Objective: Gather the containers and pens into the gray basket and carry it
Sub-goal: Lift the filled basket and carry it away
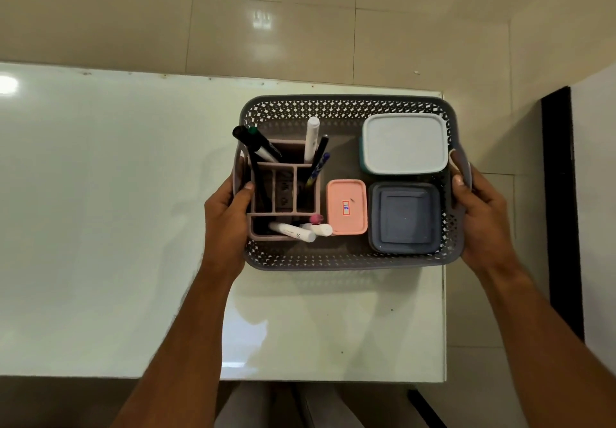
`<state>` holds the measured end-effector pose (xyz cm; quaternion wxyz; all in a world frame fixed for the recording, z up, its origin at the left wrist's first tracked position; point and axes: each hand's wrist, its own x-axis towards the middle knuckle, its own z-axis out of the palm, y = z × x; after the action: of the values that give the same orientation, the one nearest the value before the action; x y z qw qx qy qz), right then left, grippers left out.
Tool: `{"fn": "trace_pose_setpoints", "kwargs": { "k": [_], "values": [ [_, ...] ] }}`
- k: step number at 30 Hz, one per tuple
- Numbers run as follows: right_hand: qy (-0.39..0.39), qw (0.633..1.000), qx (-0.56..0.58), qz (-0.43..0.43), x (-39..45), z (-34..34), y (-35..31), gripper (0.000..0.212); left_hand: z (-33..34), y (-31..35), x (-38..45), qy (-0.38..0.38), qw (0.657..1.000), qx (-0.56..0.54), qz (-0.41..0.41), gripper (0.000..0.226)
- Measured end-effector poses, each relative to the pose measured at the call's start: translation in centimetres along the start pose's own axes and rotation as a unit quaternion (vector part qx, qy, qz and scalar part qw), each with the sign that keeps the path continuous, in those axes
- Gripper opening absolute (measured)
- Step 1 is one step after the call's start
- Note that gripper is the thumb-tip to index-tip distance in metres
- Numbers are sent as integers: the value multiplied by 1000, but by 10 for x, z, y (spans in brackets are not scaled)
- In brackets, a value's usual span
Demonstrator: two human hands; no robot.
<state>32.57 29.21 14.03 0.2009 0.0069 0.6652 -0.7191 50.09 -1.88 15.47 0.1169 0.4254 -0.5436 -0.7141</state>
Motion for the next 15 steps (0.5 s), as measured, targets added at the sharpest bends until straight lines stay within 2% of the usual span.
{"fn": "trace_pose_setpoints", "kwargs": {
  "k": [8, 15],
  "values": [
    [-8, 1000, 0, -5, -25, 13, -36, 41, -9, 29, -18, -14, 1000, -8, 4, 32],
    [-4, 1000, 3, -2, -61, 34, -94, 41, -25, 91, -62, -29, 1000, -10, 5, 33]
  ]
}}
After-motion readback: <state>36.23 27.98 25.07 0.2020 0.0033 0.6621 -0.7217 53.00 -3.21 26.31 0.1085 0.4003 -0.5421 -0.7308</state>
